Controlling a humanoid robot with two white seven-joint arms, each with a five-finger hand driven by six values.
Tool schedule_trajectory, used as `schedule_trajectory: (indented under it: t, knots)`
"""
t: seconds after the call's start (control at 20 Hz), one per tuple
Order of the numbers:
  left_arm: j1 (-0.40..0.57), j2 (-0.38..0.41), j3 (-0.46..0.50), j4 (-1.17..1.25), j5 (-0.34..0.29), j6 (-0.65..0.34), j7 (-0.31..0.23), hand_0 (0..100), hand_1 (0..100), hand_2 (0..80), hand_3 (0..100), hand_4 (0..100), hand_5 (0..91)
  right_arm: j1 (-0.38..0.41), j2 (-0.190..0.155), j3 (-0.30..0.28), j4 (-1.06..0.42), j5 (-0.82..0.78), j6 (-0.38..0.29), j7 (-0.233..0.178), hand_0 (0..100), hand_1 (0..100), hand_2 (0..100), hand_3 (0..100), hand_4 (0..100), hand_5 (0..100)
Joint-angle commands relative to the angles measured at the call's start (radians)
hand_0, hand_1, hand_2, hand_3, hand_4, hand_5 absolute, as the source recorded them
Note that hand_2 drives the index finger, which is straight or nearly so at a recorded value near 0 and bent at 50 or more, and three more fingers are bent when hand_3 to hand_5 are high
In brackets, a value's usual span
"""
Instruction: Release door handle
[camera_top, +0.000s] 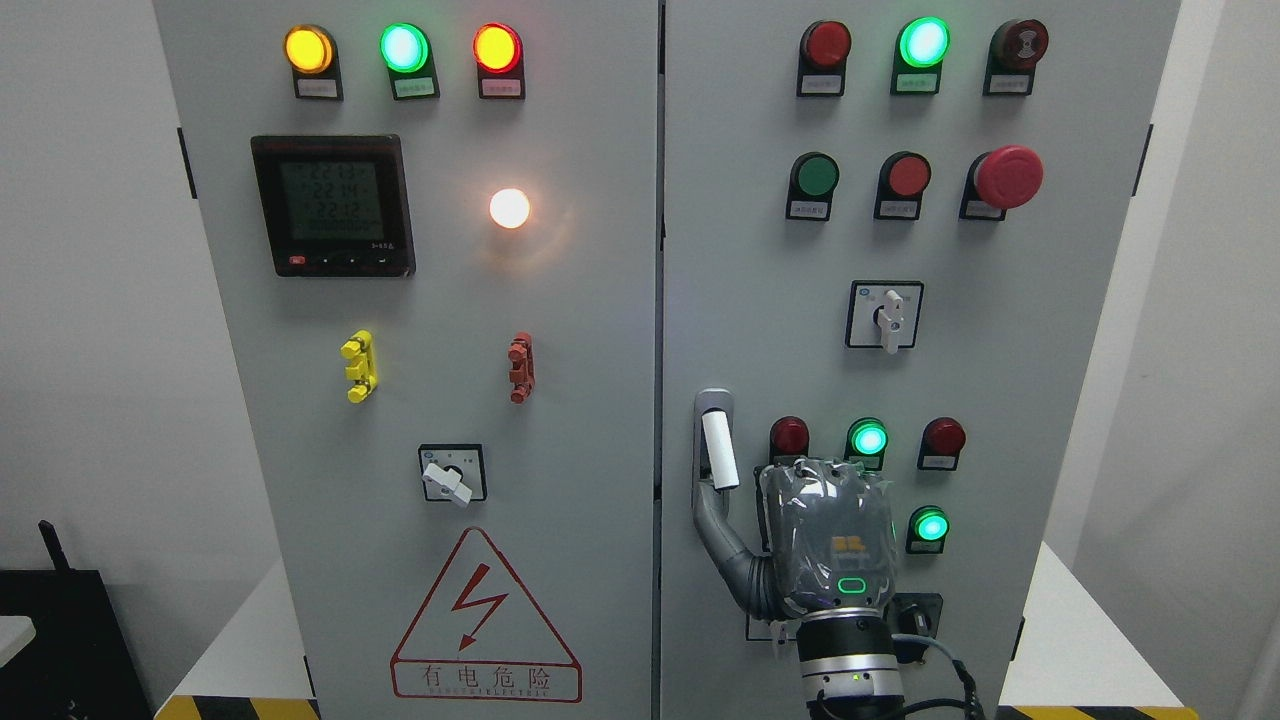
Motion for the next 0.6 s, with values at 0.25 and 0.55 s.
schedule_trajectory:
  t: [0.25, 0.55]
  knots:
    - [-0.003, 0.0, 0.002, 0.009, 0.0, 0.001, -0.001, 12, 39, 0.0, 0, 0, 0.0, 0.002, 0.0, -0.002, -0.002, 0.0, -0.002, 0.001, 51, 7, 100, 100, 100, 97]
    - [-0.003, 0.0, 0.002, 0.009, 0.0, 0.001, -0.001, 12, 39, 0.0, 0, 0, 0.0, 0.002, 0.0, -0.002, -0.002, 0.0, 0.0, -0.001, 51, 8, 100, 100, 100, 97]
